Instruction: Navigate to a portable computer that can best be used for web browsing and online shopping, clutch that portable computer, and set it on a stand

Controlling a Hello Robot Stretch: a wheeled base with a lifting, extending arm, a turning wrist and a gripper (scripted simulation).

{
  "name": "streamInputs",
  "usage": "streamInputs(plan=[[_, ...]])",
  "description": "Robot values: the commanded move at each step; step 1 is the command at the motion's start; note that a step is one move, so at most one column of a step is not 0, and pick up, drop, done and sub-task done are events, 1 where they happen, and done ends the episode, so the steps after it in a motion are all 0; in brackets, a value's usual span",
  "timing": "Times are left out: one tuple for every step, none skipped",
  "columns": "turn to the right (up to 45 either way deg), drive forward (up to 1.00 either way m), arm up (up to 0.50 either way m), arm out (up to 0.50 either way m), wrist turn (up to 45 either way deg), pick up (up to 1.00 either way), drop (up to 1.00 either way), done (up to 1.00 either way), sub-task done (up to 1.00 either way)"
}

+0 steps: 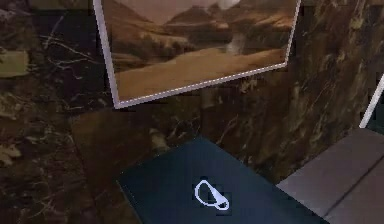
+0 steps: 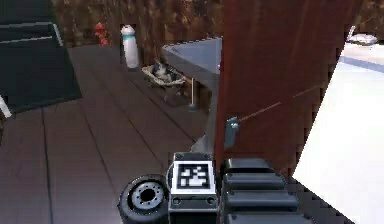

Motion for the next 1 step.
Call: streamInputs(plan=[[45.0,0.00,0.00,0.00,0.0,0.00,0.00,0.00,0.00]])
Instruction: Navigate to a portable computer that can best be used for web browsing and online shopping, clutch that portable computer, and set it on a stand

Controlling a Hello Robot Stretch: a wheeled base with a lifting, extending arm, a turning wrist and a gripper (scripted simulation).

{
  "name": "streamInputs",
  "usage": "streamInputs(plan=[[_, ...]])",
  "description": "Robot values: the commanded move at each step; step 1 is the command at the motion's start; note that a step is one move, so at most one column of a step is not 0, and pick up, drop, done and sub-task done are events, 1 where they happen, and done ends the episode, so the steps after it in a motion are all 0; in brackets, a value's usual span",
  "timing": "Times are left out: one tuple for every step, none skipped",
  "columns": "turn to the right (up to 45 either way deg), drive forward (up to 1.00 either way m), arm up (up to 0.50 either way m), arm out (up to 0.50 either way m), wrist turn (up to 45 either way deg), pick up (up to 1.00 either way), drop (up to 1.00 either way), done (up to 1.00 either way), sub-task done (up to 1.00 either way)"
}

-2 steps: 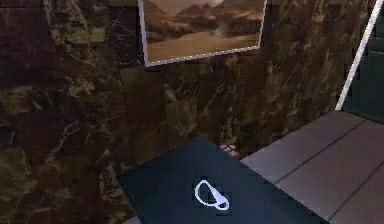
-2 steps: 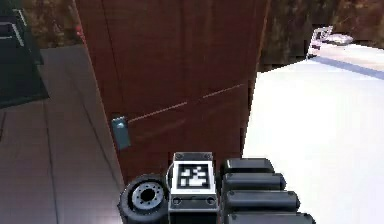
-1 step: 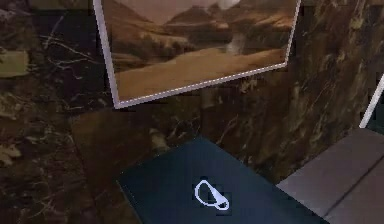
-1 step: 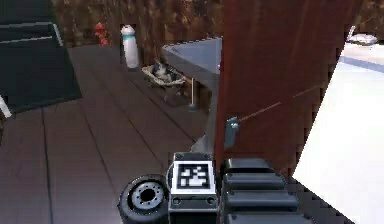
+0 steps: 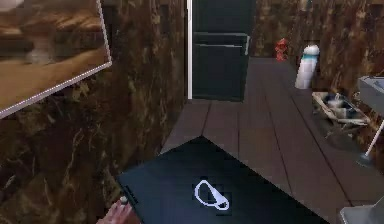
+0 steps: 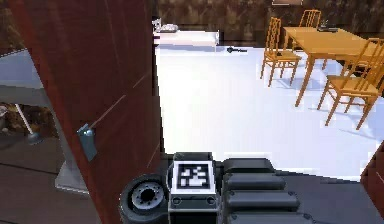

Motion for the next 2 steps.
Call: streamInputs(plan=[[21.0,0.00,0.00,0.00,0.0,0.00,0.00,0.00,0.00],[0.0,1.00,0.00,0.00,0.0,0.00,0.00,0.00,0.00]])
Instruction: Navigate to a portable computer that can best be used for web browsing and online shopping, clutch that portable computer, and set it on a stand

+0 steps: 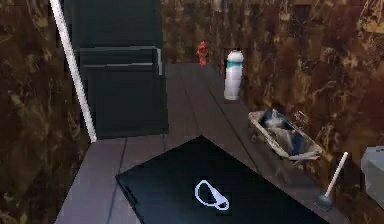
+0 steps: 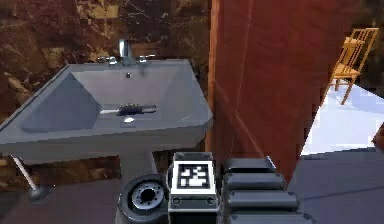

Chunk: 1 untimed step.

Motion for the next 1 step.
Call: streamInputs(plan=[[0.0,1.00,0.00,0.00,0.0,0.00,0.00,0.00,0.00]])
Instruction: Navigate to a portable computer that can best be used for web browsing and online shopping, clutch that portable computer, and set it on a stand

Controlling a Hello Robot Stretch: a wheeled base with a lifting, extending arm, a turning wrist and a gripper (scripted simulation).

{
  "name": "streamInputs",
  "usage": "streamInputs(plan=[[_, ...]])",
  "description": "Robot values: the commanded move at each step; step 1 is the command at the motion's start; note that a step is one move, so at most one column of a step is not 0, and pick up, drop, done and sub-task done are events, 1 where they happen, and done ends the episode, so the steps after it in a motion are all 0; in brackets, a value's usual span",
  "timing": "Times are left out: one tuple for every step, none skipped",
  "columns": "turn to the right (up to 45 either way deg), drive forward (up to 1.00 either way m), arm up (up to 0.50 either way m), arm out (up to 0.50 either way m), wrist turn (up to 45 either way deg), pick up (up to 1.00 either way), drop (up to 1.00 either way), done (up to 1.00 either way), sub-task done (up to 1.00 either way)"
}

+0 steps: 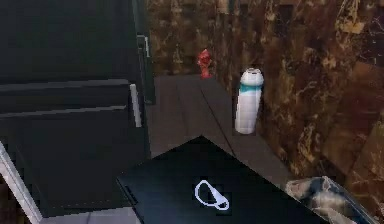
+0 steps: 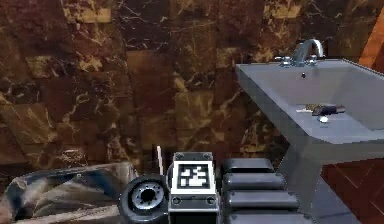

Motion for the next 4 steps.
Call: streamInputs(plan=[[3.0,0.00,0.00,0.00,0.0,0.00,0.00,0.00,0.00],[0.0,1.00,0.00,0.00,0.0,0.00,0.00,0.00,0.00],[18.0,0.00,0.00,0.00,0.0,0.00,0.00,0.00,0.00],[0.0,0.05,0.00,0.00,0.0,0.00,0.00,0.00,0.00]])
